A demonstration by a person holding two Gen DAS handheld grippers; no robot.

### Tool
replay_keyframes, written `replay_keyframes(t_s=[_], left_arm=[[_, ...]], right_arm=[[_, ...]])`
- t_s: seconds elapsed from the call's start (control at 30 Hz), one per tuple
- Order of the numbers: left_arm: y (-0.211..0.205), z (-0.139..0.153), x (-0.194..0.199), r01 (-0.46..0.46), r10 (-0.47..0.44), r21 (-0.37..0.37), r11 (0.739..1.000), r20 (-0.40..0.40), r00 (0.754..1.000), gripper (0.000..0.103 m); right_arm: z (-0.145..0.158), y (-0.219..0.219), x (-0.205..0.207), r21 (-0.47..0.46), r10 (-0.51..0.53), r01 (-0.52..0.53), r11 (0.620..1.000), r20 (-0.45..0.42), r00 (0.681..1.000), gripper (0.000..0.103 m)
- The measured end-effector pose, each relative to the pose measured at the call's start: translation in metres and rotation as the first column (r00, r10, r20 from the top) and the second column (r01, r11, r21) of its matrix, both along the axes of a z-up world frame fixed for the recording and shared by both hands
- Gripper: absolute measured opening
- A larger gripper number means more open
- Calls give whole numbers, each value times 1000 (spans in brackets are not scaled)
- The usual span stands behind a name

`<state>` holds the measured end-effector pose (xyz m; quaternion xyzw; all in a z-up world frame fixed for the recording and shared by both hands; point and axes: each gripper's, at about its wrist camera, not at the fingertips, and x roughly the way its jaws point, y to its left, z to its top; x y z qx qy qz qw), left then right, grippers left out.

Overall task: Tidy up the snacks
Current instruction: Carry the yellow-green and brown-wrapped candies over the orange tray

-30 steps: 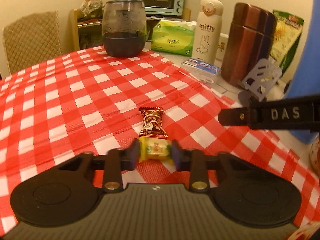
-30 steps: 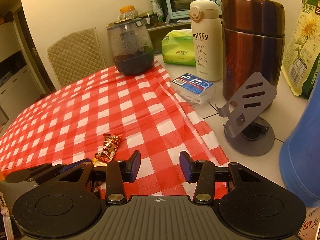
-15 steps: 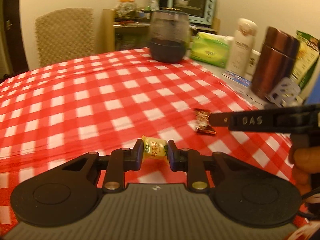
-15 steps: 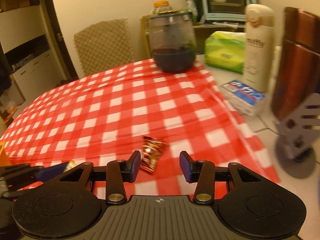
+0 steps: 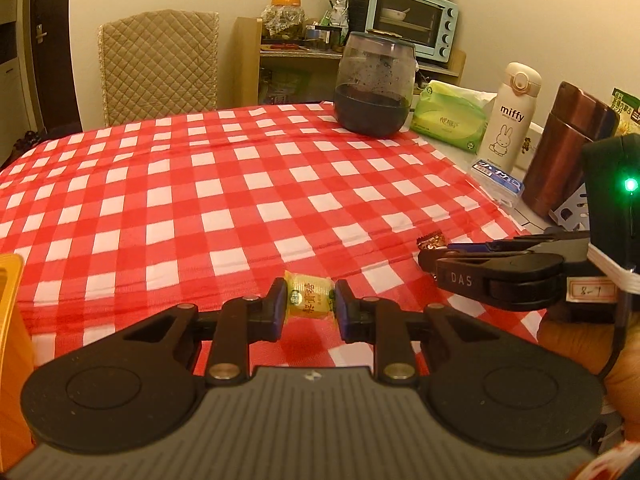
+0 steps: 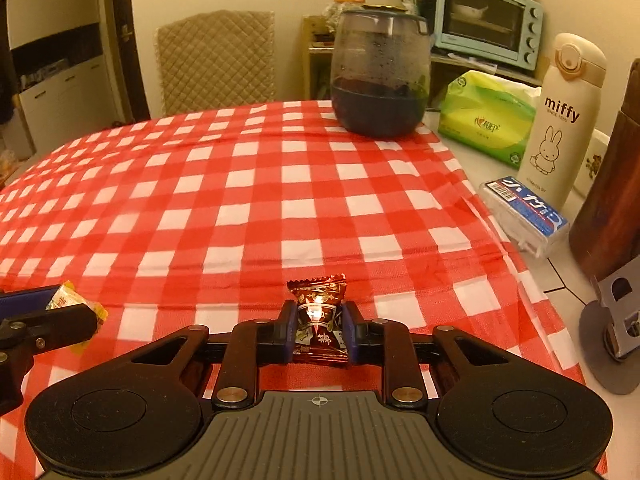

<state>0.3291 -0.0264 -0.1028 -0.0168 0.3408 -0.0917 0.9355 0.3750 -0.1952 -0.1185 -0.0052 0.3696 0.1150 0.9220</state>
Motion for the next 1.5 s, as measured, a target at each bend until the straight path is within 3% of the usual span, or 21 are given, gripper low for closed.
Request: replay_keyframes(t_s=[0.43,1.03,1.5], left_arm=[[11,23,-53,-23,23,-16,1000,-22,999,22],[35,72,-173,-45,45,-30,999,-16,999,22],[60,98,-238,-90,91,-43,995,14,996,22]], right_arm=[[38,-4,-67,121,-14,19,992,-40,999,23],[87,15,-213,183,-6,11,983,-30,1000,23],[117,36,-268,179,41,-43,983,12,999,23]])
